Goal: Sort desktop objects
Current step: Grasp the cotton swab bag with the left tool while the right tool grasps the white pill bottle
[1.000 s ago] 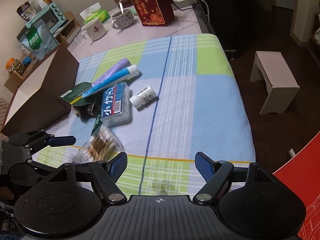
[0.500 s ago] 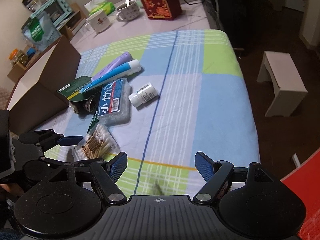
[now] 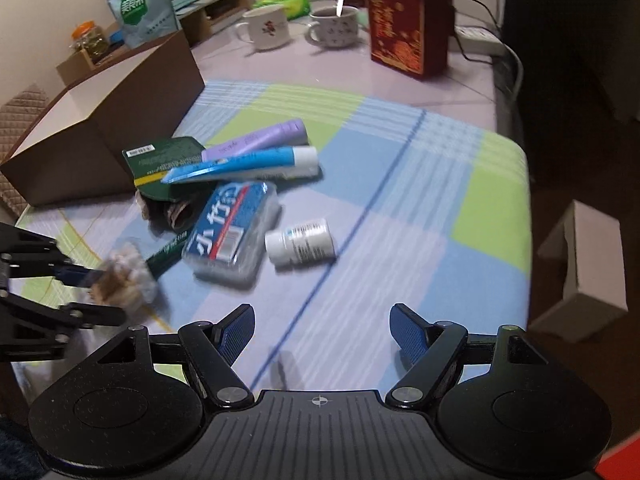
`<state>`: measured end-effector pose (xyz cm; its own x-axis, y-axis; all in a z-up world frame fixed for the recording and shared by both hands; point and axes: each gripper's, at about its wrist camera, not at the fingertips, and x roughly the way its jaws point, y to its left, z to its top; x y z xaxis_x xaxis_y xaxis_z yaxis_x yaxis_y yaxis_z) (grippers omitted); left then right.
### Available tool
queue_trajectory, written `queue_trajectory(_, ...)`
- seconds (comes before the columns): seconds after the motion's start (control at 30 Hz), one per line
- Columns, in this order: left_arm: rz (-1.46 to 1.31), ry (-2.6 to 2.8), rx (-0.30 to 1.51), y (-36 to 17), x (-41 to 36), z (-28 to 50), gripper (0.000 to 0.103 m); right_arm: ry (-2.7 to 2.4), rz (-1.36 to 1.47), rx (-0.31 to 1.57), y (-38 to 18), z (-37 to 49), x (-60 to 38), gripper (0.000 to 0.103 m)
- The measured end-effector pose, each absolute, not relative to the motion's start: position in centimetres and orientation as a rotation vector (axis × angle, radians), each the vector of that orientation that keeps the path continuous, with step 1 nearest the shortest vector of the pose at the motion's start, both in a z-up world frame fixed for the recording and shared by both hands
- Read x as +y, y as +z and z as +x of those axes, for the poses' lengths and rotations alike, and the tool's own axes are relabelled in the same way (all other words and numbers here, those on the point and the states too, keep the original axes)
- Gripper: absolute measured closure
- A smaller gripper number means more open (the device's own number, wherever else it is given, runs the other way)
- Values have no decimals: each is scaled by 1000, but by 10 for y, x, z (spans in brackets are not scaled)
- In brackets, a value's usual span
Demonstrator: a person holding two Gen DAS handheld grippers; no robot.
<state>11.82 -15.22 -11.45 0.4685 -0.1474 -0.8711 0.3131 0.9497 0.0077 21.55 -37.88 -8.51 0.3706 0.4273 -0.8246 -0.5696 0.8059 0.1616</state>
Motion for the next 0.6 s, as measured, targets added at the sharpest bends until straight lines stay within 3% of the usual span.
queue_trajectory(0.6, 119, -207, 1021, -94, -126, 123, 76, 693, -327, 903, -114, 246, -332, 26)
